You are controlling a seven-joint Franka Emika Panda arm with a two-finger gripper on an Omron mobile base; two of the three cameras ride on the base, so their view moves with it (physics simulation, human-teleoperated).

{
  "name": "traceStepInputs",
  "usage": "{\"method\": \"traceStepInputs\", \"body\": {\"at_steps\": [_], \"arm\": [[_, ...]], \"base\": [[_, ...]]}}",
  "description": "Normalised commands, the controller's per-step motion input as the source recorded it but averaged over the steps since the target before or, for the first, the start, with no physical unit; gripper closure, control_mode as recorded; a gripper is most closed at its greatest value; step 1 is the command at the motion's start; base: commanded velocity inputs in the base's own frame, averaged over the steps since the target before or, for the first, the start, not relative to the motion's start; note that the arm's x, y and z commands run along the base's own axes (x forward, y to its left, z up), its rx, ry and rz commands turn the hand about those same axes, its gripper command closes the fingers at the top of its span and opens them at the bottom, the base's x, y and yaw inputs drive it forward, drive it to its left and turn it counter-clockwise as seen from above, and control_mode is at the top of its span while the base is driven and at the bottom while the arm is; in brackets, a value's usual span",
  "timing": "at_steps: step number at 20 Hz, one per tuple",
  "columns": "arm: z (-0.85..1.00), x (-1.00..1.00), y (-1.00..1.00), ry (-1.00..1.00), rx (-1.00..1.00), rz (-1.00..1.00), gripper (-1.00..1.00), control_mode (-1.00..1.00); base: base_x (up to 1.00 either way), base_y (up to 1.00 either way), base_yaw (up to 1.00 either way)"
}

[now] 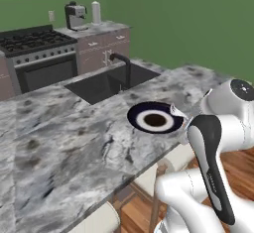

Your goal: Take the fork and place it on the left side of the plate. Then take the spoon and place it on the right side of the plate. Make sure they're directly next to the plate.

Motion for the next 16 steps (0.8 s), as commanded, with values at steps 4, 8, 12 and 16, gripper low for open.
{"method": "traceStepInputs", "body": {"at_steps": [4,8,12,16], "arm": [[0.0,0.0,0.0,0.0,0.0,0.0,1.0,1.0],[0.0,0.0,0.0,0.0,0.0,0.0,1.0,1.0],[0.0,0.0,0.0,0.0,0.0,0.0,1.0,1.0],[0.0,0.0,0.0,0.0,0.0,0.0,1.0,1.0]], "base": [[0.1,0.22,0.56],[0.18,0.29,0.5],[0.12,0.38,0.34],[0.32,0.54,0.09]]}}
